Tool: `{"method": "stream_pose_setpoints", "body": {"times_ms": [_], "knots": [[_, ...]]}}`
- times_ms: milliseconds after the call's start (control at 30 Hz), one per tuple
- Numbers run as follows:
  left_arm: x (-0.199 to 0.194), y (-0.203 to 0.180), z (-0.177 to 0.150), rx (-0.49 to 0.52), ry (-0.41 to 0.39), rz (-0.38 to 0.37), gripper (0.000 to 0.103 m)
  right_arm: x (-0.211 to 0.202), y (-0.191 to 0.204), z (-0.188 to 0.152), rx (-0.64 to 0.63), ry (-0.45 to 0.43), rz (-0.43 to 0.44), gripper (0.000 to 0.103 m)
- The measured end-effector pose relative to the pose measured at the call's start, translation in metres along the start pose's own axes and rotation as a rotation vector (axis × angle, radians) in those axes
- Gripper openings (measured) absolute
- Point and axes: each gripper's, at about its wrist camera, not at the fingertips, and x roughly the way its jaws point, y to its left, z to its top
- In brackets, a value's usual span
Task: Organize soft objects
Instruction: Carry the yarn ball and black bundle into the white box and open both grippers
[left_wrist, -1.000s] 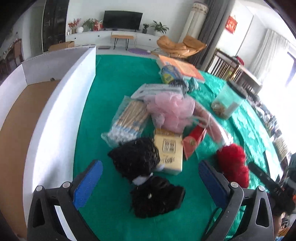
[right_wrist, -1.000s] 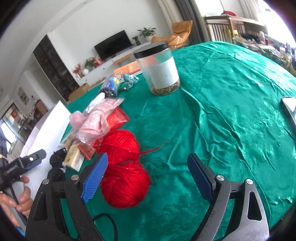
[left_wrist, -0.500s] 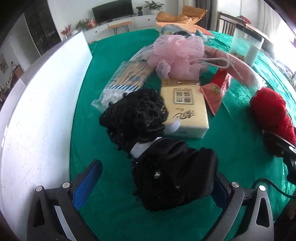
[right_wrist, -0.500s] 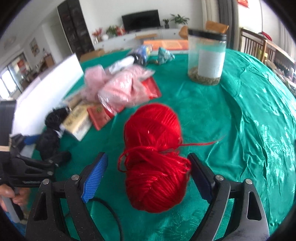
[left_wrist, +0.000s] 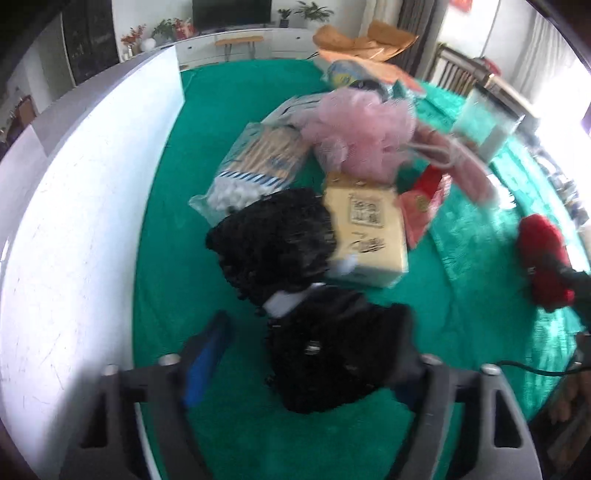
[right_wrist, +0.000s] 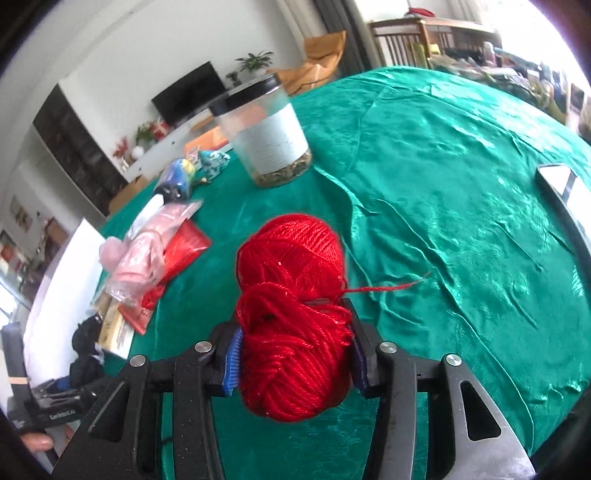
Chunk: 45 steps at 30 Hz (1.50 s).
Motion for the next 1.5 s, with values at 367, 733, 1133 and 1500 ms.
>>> {"method": "stream_pose_setpoints", "body": {"times_ms": [367, 733, 1133, 1500], "knots": [[0.003, -0.007, -0.008, 0.058, 0.002, 0.045, 0.071, 0.004, -0.011, 0.001, 0.052, 0.035, -0.003, 0.078], [-0.008, 0.005, -0.003, 0.013, -0.087, -0.021, 0.03, 0.019, -0.04, 0.069, 0.055, 0.023, -0.035, 0.045], [-0.008, 0.006, 0.011, 0.004, -0.082, -0.048, 0.03, 0.132, -0.044, 0.174, -0.136, 0.116, -0.174, 0.045], [-0.06, 0.019, 0.052, -0.057, -0.211, -0.117, 0.029, 0.091, -0.013, 0.242, -0.168, 0.01, -0.113, 0.043]]}}
